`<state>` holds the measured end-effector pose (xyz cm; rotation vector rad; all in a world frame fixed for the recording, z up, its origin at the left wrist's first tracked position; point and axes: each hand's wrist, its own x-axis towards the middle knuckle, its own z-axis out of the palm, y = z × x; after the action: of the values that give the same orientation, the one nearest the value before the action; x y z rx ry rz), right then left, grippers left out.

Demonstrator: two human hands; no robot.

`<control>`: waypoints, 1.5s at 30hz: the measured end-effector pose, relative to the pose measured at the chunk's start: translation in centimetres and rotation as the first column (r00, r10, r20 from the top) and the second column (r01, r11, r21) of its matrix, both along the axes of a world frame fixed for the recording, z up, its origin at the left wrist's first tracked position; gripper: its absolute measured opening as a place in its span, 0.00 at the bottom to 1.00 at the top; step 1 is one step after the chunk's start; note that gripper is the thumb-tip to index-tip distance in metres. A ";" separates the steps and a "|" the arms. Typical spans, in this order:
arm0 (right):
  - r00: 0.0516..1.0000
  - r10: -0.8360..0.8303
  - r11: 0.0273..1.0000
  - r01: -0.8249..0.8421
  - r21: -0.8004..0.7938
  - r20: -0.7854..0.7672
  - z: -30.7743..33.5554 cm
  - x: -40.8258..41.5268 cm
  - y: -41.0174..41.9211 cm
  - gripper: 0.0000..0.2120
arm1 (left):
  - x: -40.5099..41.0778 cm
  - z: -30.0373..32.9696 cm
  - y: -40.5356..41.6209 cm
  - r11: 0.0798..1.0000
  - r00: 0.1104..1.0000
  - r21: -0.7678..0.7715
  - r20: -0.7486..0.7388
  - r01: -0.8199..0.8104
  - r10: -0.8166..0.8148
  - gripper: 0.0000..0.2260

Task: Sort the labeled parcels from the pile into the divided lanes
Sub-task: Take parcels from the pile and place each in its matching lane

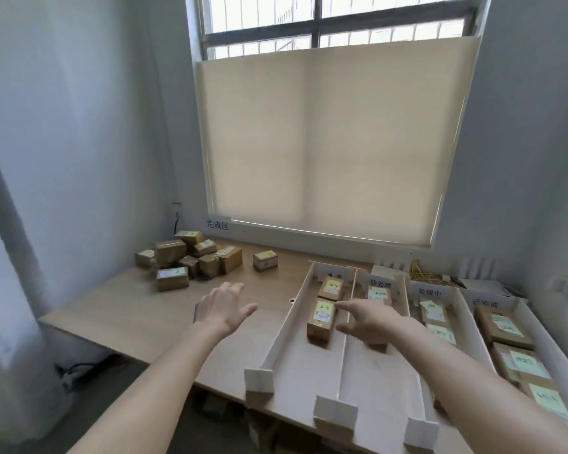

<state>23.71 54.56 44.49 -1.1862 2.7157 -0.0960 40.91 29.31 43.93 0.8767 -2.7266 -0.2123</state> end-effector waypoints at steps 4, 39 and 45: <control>0.998 0.055 0.998 -0.054 0.042 -0.023 0.3 2.2 -4.6 0.30 | 3.5 0.3 -3.4 0.999 0.999 0.011 -0.017 -0.038 0.038 0.30; 0.981 0.104 0.994 -0.098 0.049 -0.163 3.6 -3.1 -7.5 0.30 | -3.8 1.7 -3.4 0.999 0.993 0.003 -0.112 0.034 -0.033 0.32; 0.967 0.199 0.980 -0.197 0.032 -0.161 3.6 -4.1 -11.6 0.33 | -3.4 1.1 -5.3 0.999 0.995 0.026 -0.089 -0.043 0.045 0.32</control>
<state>19.63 42.94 48.11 -1.5156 2.7084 0.0515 37.49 24.00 45.07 0.9100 -2.6246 -0.2691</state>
